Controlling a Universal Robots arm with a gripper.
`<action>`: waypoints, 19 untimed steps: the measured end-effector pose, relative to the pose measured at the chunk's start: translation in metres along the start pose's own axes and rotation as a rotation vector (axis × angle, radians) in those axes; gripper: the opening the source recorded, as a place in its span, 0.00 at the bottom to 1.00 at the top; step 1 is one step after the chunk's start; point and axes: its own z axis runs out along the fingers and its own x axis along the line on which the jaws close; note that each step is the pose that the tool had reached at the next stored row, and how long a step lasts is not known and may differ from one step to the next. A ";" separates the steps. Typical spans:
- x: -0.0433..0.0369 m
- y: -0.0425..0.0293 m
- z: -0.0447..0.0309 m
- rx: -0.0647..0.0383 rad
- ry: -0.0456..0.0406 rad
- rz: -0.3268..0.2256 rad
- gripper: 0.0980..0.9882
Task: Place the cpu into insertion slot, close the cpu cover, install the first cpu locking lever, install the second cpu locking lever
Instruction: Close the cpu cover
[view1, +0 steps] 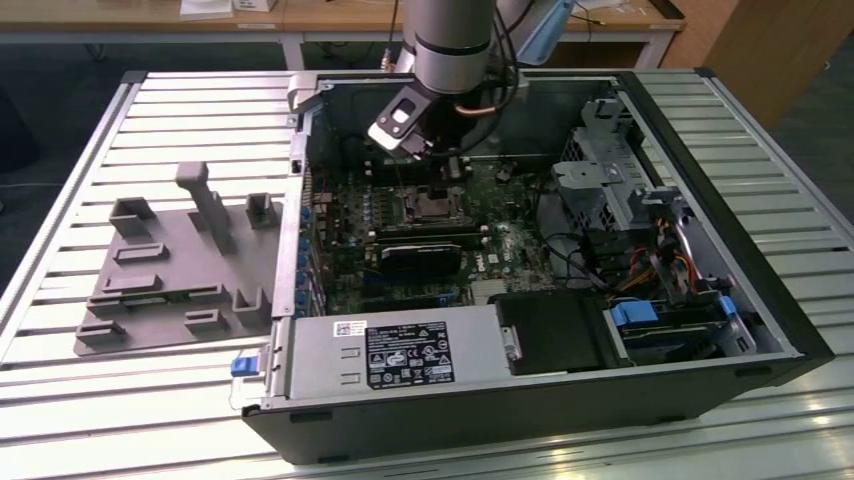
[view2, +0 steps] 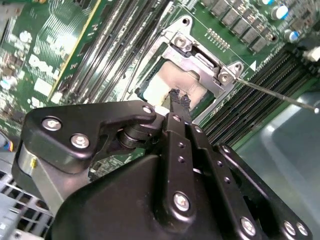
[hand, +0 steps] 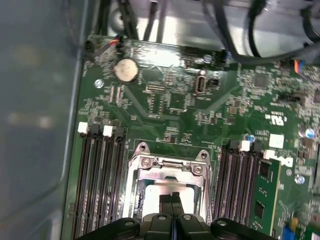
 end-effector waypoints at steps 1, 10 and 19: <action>0.0000 0.0000 0.0000 0.000 -0.0001 -0.018 0.00; 0.0000 0.0000 0.0000 -0.003 -0.0005 -0.164 0.00; 0.0000 0.0000 0.0001 -0.006 -0.0003 -0.326 0.00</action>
